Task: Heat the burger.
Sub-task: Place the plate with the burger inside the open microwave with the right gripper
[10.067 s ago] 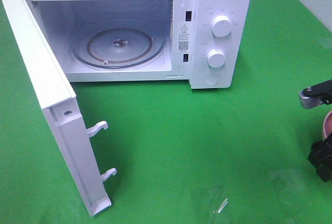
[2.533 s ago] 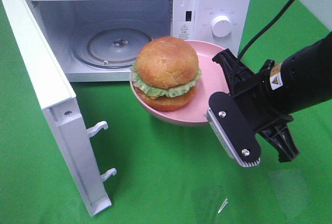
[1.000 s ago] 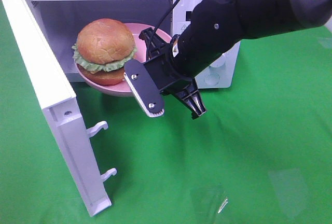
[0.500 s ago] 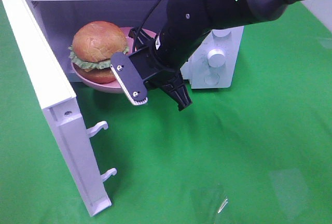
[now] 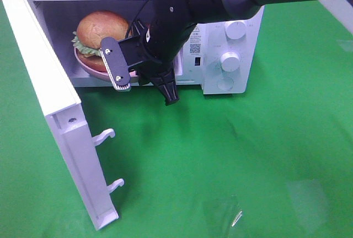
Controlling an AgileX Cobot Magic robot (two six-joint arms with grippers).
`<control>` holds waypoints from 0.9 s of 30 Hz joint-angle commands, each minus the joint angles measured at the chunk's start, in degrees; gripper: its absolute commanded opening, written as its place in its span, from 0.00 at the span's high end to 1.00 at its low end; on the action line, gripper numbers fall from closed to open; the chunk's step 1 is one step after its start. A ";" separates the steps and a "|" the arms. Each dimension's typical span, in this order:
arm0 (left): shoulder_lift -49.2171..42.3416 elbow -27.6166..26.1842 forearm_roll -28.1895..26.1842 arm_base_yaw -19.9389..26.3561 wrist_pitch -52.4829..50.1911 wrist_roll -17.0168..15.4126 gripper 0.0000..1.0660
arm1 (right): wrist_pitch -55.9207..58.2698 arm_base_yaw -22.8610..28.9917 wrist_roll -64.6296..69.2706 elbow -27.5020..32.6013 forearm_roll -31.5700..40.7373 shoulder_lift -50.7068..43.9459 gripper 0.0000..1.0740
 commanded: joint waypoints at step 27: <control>-0.92 0.23 -0.06 -0.23 -0.74 0.11 0.08 | 5.21 -2.23 11.69 -19.08 -6.70 11.17 1.00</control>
